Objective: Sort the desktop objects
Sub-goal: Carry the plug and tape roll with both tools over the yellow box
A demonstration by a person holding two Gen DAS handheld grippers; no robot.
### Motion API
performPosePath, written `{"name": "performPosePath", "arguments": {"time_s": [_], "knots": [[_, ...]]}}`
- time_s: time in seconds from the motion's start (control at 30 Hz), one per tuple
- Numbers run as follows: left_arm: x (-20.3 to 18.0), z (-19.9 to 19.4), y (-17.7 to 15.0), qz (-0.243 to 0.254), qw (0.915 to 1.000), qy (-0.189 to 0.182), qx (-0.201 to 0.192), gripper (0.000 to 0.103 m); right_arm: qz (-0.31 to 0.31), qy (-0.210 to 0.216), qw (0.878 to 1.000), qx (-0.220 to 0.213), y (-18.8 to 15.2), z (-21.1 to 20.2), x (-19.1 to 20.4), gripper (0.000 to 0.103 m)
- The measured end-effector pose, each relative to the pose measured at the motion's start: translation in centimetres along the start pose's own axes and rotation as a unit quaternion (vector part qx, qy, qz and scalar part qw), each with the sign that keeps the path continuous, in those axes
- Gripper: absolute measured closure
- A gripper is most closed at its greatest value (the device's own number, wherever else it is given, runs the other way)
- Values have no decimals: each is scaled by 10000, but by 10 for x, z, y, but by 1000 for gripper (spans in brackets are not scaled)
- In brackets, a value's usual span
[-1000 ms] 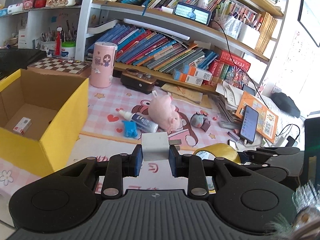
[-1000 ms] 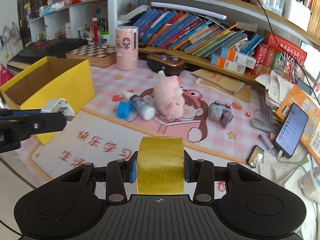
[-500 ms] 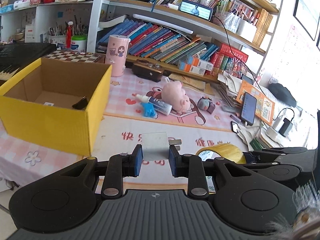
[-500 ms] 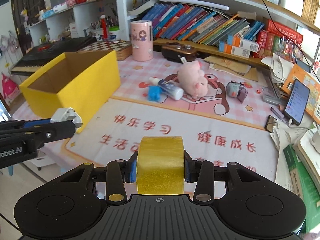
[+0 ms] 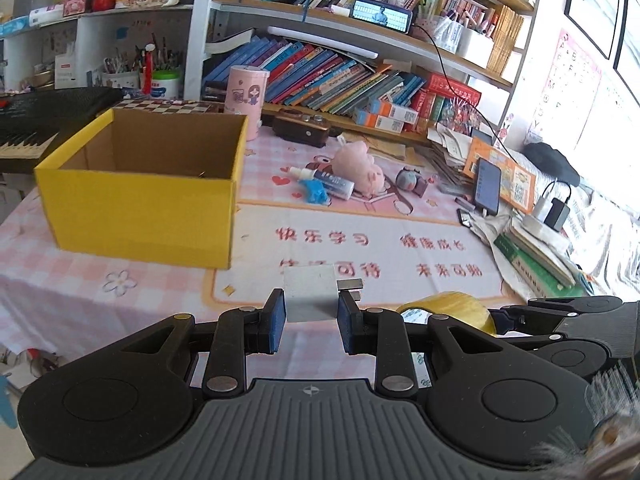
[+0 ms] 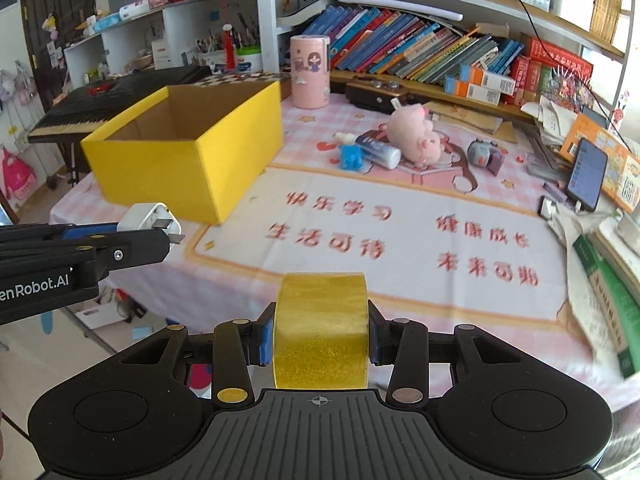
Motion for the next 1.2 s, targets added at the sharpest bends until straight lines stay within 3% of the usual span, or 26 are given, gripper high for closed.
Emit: {"name": "performPosePath", "arguments": {"time_s": [0.47, 1.2], "knots": [[44, -34, -30, -447, 9988, 199, -102, 78, -353, 224, 9991, 58, -17, -10, 57, 62], [78, -57, -38, -774, 9950, 531, -327, 78, -809, 591, 9950, 8, -8, -7, 103, 62]]}}
Point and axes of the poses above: each gripper's, at about its wrist camera, not at the fingertips, and z roughly the way its jaws point, x to its left, y to its top, the point moved 4 cm from there along z, roughly the way its jaws point, and after that the axes turned 15 degrees about x, right-handed, at the moved point
